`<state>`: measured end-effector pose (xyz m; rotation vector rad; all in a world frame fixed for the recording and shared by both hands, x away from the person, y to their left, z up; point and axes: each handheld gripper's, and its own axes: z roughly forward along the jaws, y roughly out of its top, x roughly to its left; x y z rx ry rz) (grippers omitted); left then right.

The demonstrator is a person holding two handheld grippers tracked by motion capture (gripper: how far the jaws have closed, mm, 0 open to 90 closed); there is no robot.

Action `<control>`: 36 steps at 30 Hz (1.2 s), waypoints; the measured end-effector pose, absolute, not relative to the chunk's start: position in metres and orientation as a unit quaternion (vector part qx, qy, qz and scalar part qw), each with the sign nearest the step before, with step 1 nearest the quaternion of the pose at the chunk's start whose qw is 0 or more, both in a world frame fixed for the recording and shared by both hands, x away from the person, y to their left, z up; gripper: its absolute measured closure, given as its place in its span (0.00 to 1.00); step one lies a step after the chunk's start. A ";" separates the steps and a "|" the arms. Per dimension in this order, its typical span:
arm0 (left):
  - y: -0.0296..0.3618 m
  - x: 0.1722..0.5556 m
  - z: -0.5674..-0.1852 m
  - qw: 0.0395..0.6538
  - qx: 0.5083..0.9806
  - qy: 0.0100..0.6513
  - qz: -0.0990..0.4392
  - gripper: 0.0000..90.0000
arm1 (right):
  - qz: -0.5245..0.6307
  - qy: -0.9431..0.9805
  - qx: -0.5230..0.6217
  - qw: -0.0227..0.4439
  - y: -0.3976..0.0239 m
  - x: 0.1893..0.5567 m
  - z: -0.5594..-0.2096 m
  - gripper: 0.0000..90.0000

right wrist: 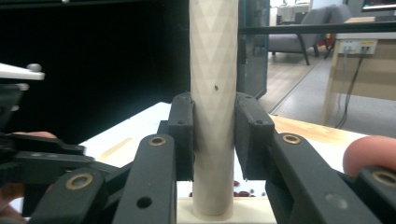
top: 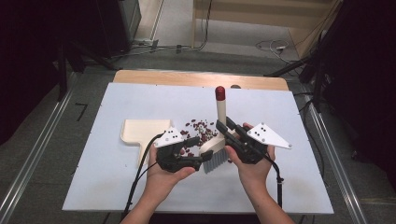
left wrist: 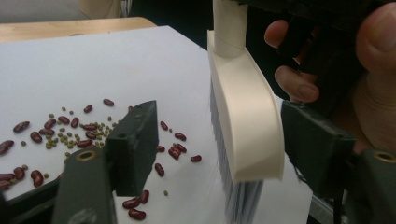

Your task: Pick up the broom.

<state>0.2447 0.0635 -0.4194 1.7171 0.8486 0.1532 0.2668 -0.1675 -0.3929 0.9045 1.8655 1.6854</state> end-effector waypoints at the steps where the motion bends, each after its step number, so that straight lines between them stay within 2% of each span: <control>1: 0.063 0.245 -0.420 0.570 0.735 0.362 0.063 0.42 | 0.613 0.680 0.329 0.232 -0.165 0.265 -0.393 0.77; 7: 0.058 0.245 -0.423 0.564 0.741 0.361 0.052 0.54 | 0.609 0.689 0.321 0.229 -0.155 0.260 -0.397 0.77; 13: 0.057 0.244 -0.424 0.558 0.746 0.359 0.053 0.72 | 0.602 0.693 0.315 0.241 -0.149 0.255 -0.398 0.77; 23: 0.064 0.242 -0.422 0.531 0.765 0.350 0.105 0.76 | 0.603 0.702 0.305 0.226 -0.149 0.258 -0.400 0.75; 29: 0.082 0.245 -0.420 0.530 0.765 0.347 0.115 0.76 | 0.623 0.715 0.267 0.174 -0.160 0.266 -0.389 0.55; 36: 0.105 0.248 -0.416 0.529 0.780 0.316 0.108 0.76 | 0.606 0.742 0.256 0.129 -0.182 0.283 -0.383 0.40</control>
